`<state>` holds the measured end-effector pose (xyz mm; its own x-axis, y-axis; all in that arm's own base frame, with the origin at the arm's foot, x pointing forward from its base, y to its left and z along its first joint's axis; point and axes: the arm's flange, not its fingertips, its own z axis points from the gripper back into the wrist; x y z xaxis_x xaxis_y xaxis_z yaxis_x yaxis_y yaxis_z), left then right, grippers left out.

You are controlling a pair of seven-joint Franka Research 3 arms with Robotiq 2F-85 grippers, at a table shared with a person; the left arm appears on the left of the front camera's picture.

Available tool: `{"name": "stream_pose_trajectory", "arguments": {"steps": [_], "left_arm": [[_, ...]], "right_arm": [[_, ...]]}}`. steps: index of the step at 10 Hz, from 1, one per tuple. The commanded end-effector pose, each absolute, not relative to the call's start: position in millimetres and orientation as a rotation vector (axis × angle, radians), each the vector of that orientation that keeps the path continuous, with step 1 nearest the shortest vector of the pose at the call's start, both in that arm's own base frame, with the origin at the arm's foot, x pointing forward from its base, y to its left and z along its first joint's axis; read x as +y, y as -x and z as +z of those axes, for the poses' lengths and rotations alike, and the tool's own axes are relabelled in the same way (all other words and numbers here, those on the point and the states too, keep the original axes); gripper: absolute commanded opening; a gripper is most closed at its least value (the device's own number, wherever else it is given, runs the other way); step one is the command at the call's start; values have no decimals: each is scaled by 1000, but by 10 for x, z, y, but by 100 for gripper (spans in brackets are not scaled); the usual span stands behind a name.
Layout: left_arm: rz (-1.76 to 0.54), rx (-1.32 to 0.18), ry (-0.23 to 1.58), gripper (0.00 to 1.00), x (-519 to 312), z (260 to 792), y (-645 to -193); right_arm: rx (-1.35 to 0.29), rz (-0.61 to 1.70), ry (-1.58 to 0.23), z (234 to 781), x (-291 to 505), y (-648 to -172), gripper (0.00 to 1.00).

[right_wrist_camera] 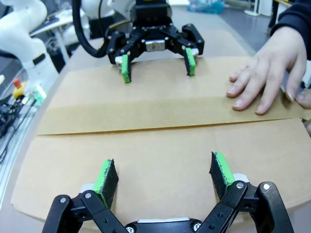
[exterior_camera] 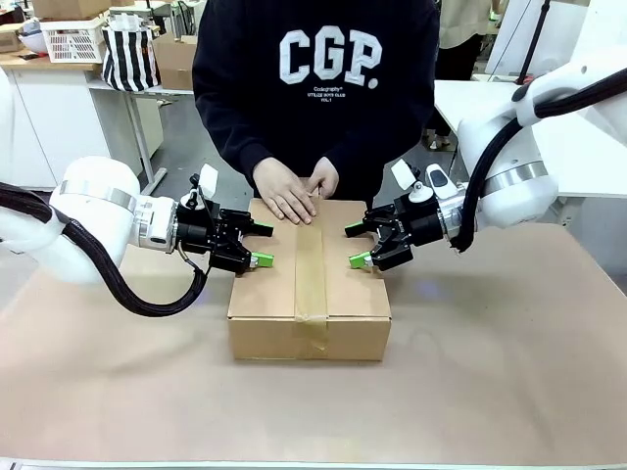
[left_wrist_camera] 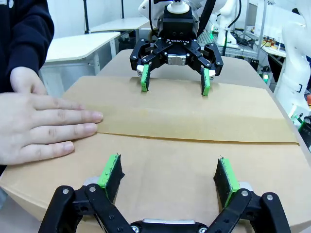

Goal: Pack the gift set into the box.
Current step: Press and hold the closed box until the human finishes sealing it.

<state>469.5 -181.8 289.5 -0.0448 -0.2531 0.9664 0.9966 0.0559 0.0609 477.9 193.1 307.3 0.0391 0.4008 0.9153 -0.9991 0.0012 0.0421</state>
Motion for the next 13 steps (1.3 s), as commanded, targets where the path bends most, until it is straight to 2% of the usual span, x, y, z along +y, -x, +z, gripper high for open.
{"name": "stream_pose_trajectory", "arguments": {"steps": [1, 13], "left_arm": [[-1321, -1089, 936, 100, -1792, 2856, -4660], [-1321, -1089, 936, 100, -1792, 2856, -4660]], "right_arm": [[-865, 1350, -921, 3051, 1936, -4774, 100], [-865, 1350, -921, 3051, 1936, -4774, 100]]}}
